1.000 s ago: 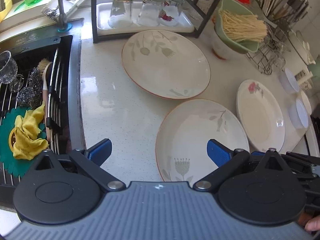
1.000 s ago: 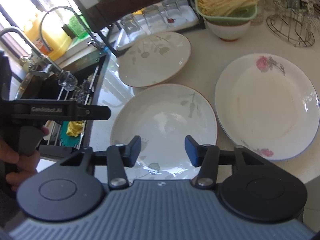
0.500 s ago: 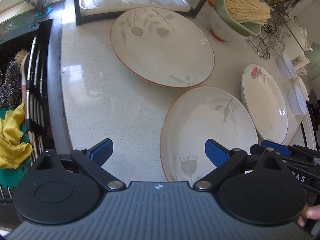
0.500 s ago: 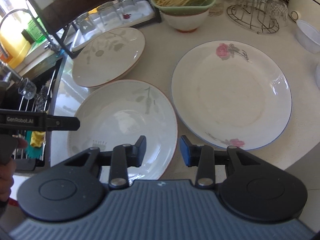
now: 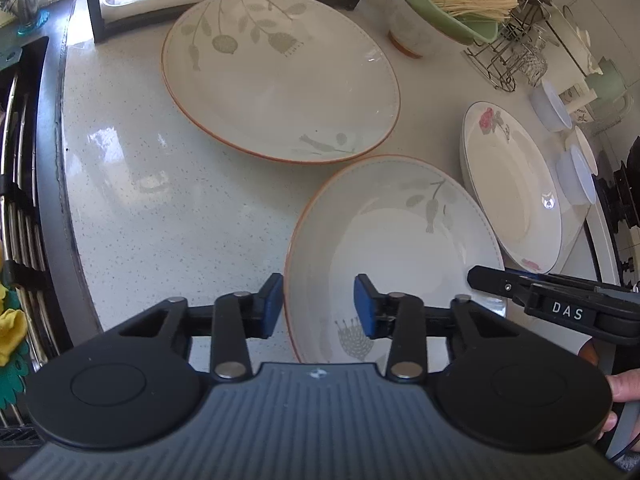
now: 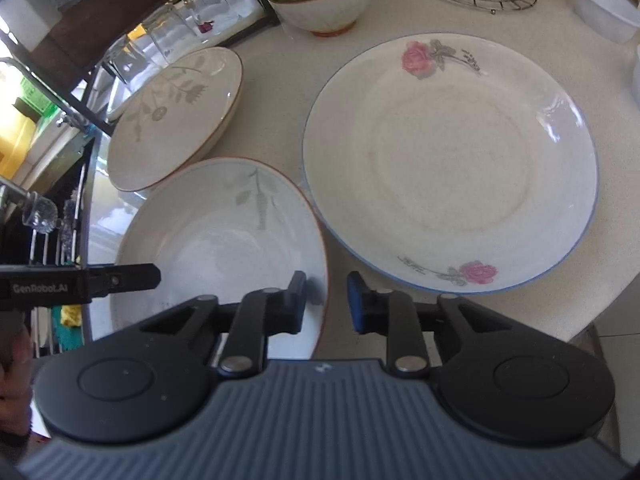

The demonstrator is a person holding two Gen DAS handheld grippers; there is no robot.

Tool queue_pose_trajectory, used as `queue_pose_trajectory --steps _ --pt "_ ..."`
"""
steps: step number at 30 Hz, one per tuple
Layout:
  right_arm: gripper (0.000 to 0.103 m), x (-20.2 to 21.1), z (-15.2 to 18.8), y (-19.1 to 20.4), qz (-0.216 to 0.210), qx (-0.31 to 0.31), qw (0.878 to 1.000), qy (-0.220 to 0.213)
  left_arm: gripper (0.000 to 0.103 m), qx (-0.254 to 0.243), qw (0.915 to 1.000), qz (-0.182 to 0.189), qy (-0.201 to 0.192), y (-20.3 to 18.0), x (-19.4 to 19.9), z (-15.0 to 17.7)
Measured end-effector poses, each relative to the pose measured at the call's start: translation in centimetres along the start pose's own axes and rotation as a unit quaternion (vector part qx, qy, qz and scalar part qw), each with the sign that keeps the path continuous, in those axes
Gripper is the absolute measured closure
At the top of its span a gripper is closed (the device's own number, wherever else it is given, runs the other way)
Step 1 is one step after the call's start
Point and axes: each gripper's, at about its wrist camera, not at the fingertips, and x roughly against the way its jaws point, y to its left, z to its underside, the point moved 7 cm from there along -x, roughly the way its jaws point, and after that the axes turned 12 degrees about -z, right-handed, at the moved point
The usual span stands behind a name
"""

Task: Organize plates and bowls
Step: 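Close both grippers on the rim of the leaf-pattern plate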

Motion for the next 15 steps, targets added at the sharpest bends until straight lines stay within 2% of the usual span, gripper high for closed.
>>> queue_pose_trajectory --steps 1,5,8,11,15 --pt "0.086 -0.14 -0.04 0.00 -0.009 -0.004 1.000 -0.004 0.065 0.001 1.0000 0.001 0.001 0.00 -0.09 0.02" --pt "0.086 -0.58 -0.50 0.13 -0.022 0.001 1.000 -0.016 0.071 0.007 0.9999 -0.011 -0.005 0.21 -0.53 -0.03" --pt "0.086 -0.90 -0.85 -0.42 -0.046 -0.022 0.999 -0.019 0.071 0.011 0.9998 -0.015 -0.008 0.30 -0.57 -0.18" --pt "0.085 -0.98 -1.02 -0.41 -0.055 -0.014 0.998 -0.016 0.071 0.024 0.9997 -0.010 0.001 0.48 -0.65 -0.29" --pt "0.085 -0.84 -0.93 -0.74 -0.066 -0.017 0.998 -0.003 0.071 0.021 0.9997 -0.011 -0.008 0.25 -0.11 -0.60"
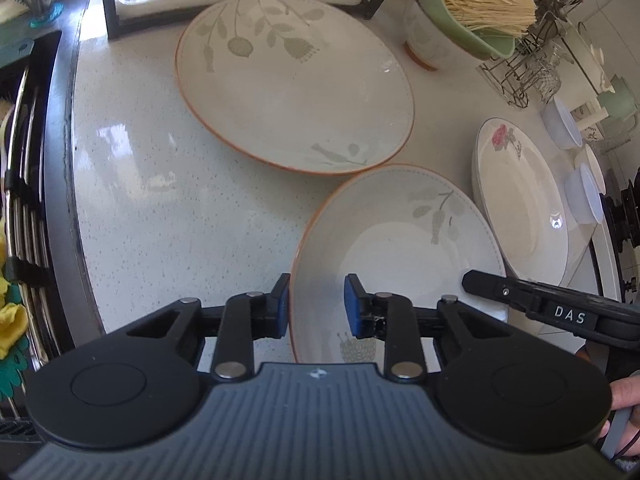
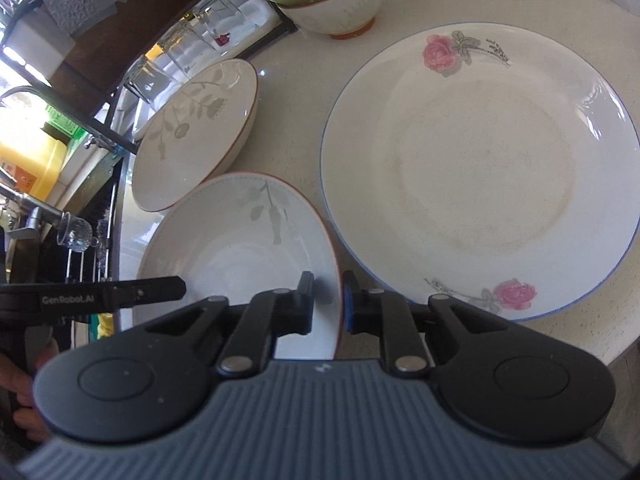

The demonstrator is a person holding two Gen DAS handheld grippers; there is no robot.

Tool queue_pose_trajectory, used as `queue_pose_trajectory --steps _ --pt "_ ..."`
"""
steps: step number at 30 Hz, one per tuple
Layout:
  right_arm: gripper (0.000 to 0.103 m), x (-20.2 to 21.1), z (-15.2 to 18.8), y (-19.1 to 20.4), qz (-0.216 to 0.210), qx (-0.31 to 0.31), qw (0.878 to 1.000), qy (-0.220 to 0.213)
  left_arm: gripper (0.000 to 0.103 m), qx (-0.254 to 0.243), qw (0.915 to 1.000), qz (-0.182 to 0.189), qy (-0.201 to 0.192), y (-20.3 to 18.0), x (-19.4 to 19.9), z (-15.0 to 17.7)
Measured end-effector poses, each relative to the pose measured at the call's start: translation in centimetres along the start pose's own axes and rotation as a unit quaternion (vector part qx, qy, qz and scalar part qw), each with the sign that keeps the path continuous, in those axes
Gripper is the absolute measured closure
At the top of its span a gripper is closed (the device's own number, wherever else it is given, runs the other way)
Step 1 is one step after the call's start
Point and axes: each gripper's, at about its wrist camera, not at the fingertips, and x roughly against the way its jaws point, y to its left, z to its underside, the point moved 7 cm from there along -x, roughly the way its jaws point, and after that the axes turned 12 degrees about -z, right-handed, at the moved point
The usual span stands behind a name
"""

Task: Organize plates and bowls
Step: 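Close both grippers on the rim of the leaf-pattern plate, then lift the leaf-pattern plate with both grippers and lower it onto the rose plate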

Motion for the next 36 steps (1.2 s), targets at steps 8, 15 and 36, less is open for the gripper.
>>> queue_pose_trajectory --steps 8,15,36 --pt "0.085 1.0 -0.7 0.0 -0.035 -0.011 0.999 0.009 0.071 0.017 0.9997 -0.006 -0.016 -0.3 1.8 -1.6" --pt "0.085 2.7 -2.9 -0.2 -0.058 -0.026 0.998 -0.008 0.071 0.033 0.9991 -0.004 -0.024 -1.4 2.9 -2.9" --pt "0.085 7.8 -8.9 -7.4 -0.054 -0.056 0.995 -0.061 0.071 0.023 0.9982 0.035 -0.044 -11.4 1.6 -7.7"
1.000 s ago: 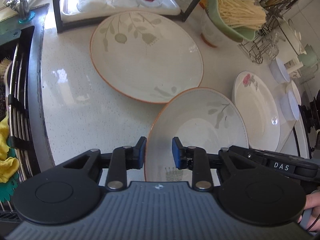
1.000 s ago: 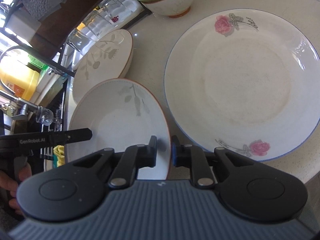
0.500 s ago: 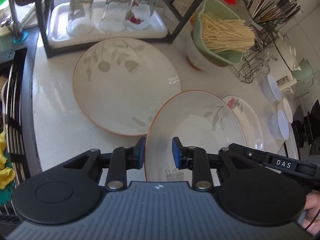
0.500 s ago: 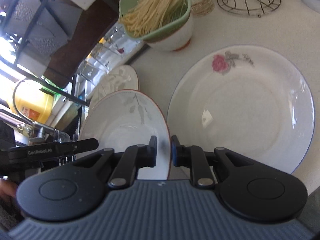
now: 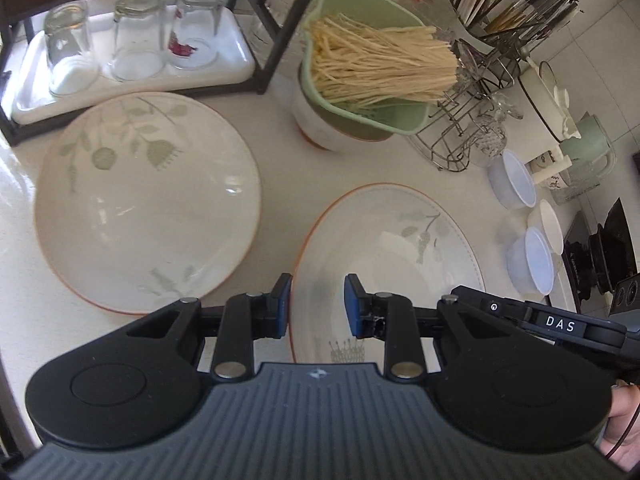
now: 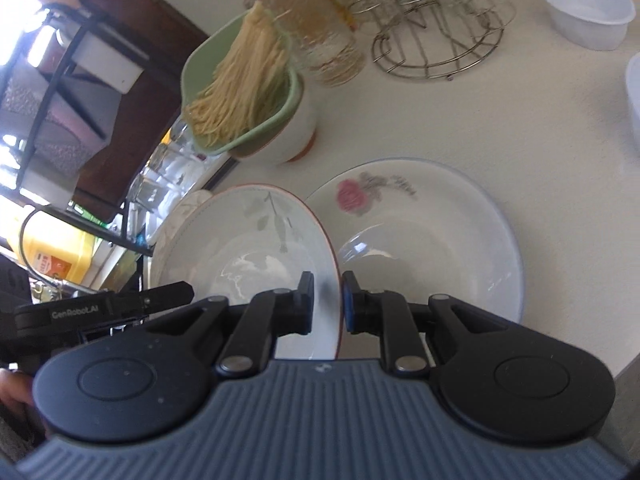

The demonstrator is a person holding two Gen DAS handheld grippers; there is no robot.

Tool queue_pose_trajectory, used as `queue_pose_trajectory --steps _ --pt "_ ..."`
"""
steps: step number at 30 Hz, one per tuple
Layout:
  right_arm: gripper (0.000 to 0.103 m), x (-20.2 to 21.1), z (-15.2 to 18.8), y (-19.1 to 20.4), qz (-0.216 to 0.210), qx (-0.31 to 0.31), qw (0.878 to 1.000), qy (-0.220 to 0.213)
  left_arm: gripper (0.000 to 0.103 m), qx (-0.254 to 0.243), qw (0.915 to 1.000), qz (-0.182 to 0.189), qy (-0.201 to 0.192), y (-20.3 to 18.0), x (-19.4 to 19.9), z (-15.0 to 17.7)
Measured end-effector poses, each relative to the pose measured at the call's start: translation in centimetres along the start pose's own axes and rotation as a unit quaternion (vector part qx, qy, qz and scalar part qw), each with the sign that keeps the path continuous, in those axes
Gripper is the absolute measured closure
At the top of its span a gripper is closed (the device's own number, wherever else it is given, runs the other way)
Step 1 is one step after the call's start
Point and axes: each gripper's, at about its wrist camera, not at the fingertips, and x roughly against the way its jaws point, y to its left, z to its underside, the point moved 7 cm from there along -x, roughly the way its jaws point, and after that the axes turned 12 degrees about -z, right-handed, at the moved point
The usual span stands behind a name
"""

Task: Organize plates and bowls
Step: 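Lift the leaf-pattern plate with both grippers and lower it onto the rose plate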

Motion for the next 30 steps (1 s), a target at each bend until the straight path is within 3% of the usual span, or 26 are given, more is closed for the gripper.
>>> queue_pose_trajectory --steps 8,20,30 --pt "0.085 1.4 -2.0 -3.4 0.016 0.011 1.000 0.000 0.071 0.009 0.9998 -0.010 0.012 -3.7 -2.3 1.6" --pt "0.085 0.4 -2.6 -6.1 0.020 0.054 0.997 0.048 0.071 0.022 0.9982 -0.052 0.021 -5.6 -4.7 2.1" --pt "0.086 0.3 -2.8 -7.3 0.001 0.044 0.998 0.048 0.071 0.034 0.9958 -0.080 0.029 -6.3 -5.1 2.1"
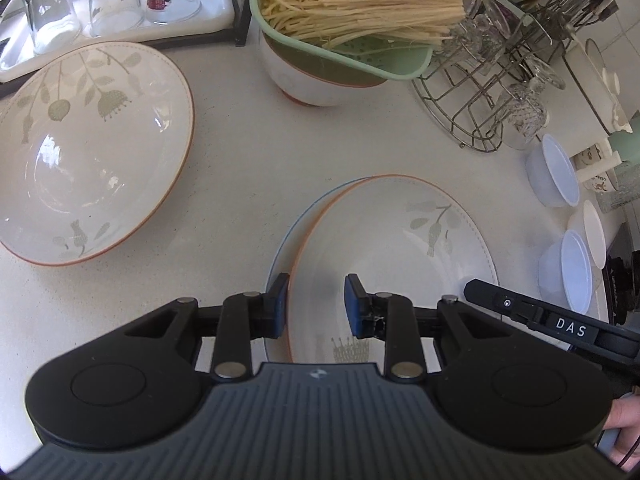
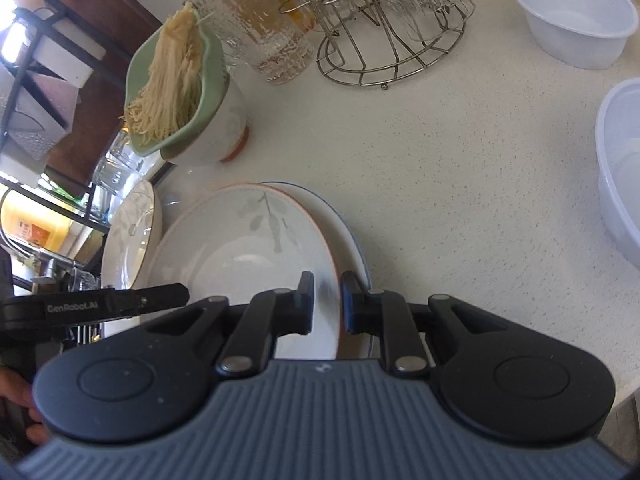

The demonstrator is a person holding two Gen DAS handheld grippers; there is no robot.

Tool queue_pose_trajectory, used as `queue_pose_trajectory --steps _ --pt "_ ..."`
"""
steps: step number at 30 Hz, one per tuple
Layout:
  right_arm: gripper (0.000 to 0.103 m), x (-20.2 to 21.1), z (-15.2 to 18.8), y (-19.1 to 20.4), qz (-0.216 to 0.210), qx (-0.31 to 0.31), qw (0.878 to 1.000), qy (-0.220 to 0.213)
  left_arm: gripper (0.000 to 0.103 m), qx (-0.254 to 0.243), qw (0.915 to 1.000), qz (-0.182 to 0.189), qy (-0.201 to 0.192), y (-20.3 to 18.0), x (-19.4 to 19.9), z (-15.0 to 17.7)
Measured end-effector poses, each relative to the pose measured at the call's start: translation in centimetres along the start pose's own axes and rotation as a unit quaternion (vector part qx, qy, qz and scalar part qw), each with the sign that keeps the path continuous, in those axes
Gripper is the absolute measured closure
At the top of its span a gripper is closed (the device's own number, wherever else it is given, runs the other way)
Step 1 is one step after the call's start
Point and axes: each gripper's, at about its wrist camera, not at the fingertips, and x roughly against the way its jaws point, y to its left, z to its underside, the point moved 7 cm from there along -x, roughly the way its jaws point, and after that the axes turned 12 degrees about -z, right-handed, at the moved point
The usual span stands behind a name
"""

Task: Organize plates and bowls
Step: 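Lift the leaf-pattern plate with both grippers and lower it onto the rose plate, then release the plate and raise both grippers away from the stack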

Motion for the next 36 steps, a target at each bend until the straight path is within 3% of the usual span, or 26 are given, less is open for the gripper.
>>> queue_pose_trajectory --steps 9,14,24,36 --pt "0.086 0.3 0.2 0.1 0.000 0.005 1.000 -0.008 0.066 -0.001 0.9996 -0.027 0.004 0.4 1.3 0.9" --pt "0.086 0.2 0.1 0.2 -0.001 0.010 1.000 -0.012 0.066 0.000 0.9999 -0.016 0.000 0.5 2.4 1.0" --pt "0.086 2.7 -1.1 1.9 0.015 0.048 0.997 -0.060 0.066 0.004 0.9985 -0.004 -0.054 -0.8 6.8 1.2" --pt "0.086 8.5 -2.2 7.5 0.006 0.122 0.986 -0.112 0.066 0.001 0.9921 0.012 -0.125 -2.6 13.4 0.9"
